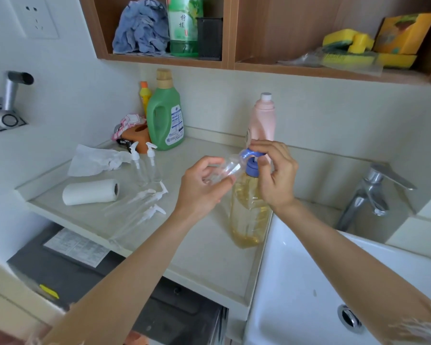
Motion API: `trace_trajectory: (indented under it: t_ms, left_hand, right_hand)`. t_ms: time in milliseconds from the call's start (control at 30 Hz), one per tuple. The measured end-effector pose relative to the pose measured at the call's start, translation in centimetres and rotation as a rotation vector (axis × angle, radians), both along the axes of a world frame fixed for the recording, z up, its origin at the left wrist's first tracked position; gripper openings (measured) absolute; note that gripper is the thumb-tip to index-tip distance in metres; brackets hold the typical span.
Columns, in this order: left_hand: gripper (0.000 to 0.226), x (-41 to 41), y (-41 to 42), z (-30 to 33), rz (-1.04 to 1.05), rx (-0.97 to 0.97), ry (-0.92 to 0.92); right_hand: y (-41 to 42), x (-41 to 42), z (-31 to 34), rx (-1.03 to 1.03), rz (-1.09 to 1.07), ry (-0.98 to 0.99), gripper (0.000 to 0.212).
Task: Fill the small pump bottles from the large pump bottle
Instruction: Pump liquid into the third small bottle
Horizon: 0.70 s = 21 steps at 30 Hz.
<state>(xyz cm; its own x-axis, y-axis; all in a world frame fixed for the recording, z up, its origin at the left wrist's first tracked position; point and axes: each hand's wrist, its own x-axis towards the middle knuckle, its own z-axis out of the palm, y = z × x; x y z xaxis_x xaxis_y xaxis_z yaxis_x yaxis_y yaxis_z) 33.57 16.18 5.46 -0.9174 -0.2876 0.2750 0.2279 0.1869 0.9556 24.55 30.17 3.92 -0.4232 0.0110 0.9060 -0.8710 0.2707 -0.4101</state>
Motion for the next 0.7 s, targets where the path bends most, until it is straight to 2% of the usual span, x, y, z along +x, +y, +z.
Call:
trace_trajectory:
  t_ms: [133, 400, 700]
  left_hand:
    - [0.033, -0.2, -0.2, -0.6, -0.014, -0.008, -0.032]
    - [0.025, 0.0, -0.1, -0.2, -0.011, -0.028, -0.039]
    - [0.02, 0.3, -0.1, 1.2, -0.012, -0.028, -0.016]
  right_hand:
    - [-0.2, -0.6, -0.3, -0.026, -0.034, -0.012, 0.03]
    - [-0.1, -0.1, -0.3, -0.017, -0.045, -0.002, 0.029]
    - [1.7, 1.0, 2.2, 0.143, 0.045, -0.092, 0.038]
